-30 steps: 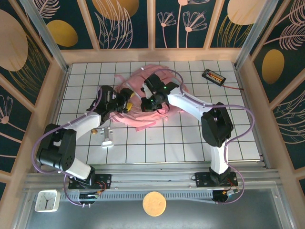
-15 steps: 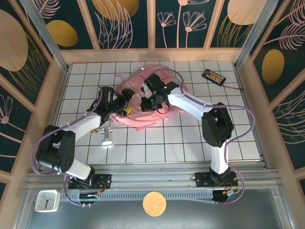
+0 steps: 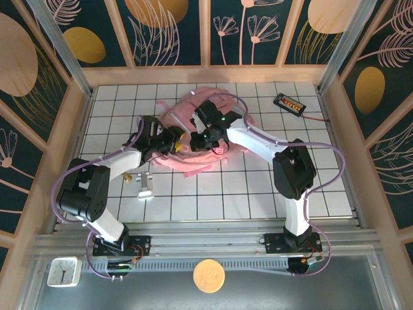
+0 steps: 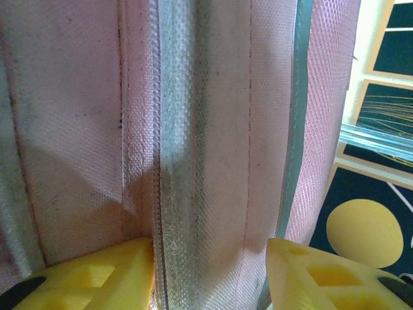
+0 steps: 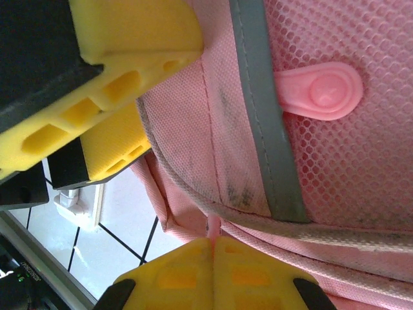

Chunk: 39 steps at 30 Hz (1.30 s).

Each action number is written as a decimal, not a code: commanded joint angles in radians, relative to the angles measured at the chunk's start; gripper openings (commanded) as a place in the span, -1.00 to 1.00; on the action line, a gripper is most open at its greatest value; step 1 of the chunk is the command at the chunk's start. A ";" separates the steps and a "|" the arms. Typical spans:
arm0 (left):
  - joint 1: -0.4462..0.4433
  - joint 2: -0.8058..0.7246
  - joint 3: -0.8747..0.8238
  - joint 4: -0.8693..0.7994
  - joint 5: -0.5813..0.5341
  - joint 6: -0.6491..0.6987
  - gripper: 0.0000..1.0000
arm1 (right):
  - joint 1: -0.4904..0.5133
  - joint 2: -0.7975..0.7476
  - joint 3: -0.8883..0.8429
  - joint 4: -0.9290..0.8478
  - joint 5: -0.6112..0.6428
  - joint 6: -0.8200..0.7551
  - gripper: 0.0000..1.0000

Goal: Pack the student bag

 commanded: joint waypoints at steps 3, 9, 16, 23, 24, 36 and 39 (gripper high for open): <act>-0.005 0.016 0.001 0.059 0.047 -0.023 -0.17 | 0.016 -0.046 -0.009 0.015 0.017 0.016 -1.00; -0.005 0.012 -0.015 0.067 0.057 -0.020 -0.50 | 0.016 -0.048 -0.021 0.023 0.028 0.019 -1.00; -0.005 -0.006 -0.037 0.086 0.059 -0.021 -0.89 | 0.016 -0.046 -0.025 0.024 0.026 0.019 -1.00; -0.005 -0.026 -0.059 0.097 0.058 -0.016 -1.00 | 0.017 -0.042 -0.024 0.027 0.028 0.021 -1.00; -0.005 -0.028 -0.060 0.101 0.059 -0.014 -1.00 | 0.015 -0.040 -0.023 0.026 0.028 0.021 -1.00; -0.006 -0.031 -0.053 0.098 0.036 -0.009 -1.00 | 0.015 -0.045 -0.028 0.017 0.039 0.007 -1.00; -0.005 -0.023 -0.037 0.087 0.042 -0.006 -1.00 | 0.013 -0.051 -0.035 0.019 0.042 0.002 -1.00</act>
